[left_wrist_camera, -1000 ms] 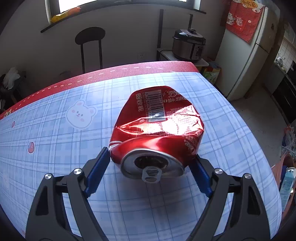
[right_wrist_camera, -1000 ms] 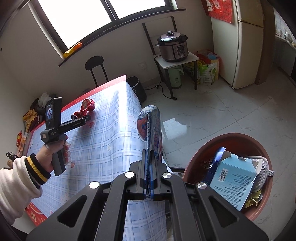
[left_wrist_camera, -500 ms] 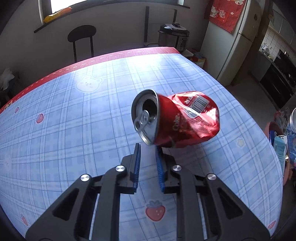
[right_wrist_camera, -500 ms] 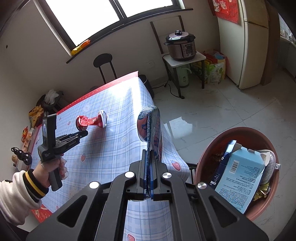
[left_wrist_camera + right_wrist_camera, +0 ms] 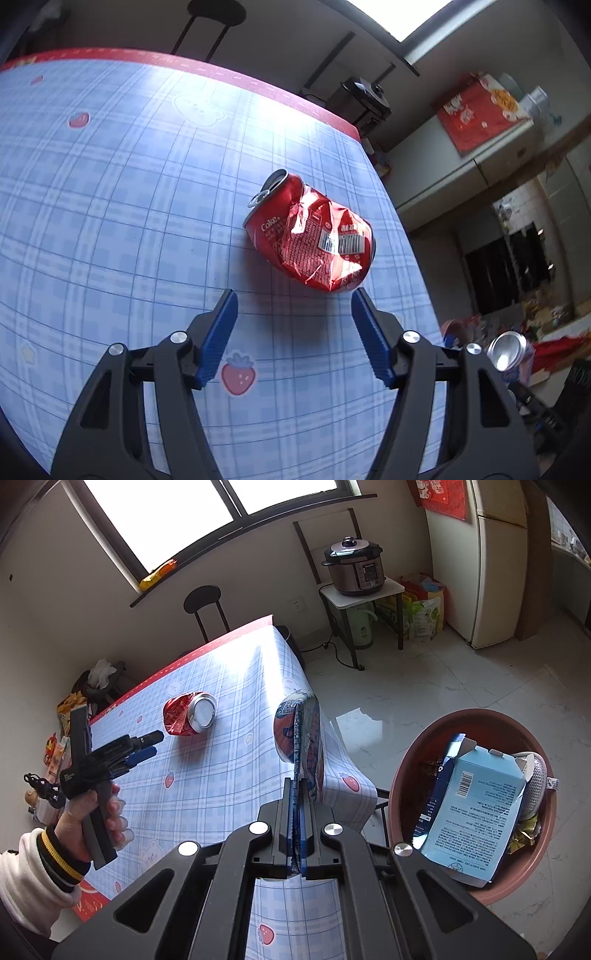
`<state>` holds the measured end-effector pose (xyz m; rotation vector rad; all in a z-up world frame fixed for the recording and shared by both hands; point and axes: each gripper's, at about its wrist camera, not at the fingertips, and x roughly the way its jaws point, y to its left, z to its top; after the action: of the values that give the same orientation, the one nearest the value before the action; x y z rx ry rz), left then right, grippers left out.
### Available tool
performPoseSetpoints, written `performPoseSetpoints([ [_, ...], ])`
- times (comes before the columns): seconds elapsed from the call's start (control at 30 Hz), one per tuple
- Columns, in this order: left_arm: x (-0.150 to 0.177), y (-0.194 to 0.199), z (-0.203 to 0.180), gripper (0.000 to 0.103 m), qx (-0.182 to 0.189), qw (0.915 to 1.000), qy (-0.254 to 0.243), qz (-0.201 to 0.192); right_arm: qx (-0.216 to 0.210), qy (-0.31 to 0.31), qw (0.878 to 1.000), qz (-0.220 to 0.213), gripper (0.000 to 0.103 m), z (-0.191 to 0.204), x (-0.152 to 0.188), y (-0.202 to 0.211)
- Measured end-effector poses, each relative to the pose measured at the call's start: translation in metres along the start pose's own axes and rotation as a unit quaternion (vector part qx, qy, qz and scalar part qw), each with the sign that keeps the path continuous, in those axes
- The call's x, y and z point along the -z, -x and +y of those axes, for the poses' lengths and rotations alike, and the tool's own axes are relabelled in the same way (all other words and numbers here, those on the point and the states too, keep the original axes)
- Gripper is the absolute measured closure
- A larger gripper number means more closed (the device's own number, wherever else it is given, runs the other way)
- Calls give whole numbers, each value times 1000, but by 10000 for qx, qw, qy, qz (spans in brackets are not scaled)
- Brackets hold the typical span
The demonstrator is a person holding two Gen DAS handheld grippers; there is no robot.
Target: Collect trash
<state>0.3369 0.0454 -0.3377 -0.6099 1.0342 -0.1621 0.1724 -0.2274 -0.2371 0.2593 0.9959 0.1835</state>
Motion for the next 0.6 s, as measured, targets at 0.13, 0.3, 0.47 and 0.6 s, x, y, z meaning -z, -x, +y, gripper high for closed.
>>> performPoseSetpoints([
  [0.13,-6,-13,15,42,443,9936,1036,-111,35,75,10000,50,100,4,0,-2],
  [0.3,-8,-30,18,42,745,9838,1620,-195,122,146,9998,87,100,2,-3,-3],
  [0.47,-15,-48,18,74,827,9784,1880,-240,227,95,9996,102,100,-6,-3,-2],
  [0.6,-21,-48,2,87,702,9839,1603,-361,335,13,9994,94,100,-14,-3,1],
])
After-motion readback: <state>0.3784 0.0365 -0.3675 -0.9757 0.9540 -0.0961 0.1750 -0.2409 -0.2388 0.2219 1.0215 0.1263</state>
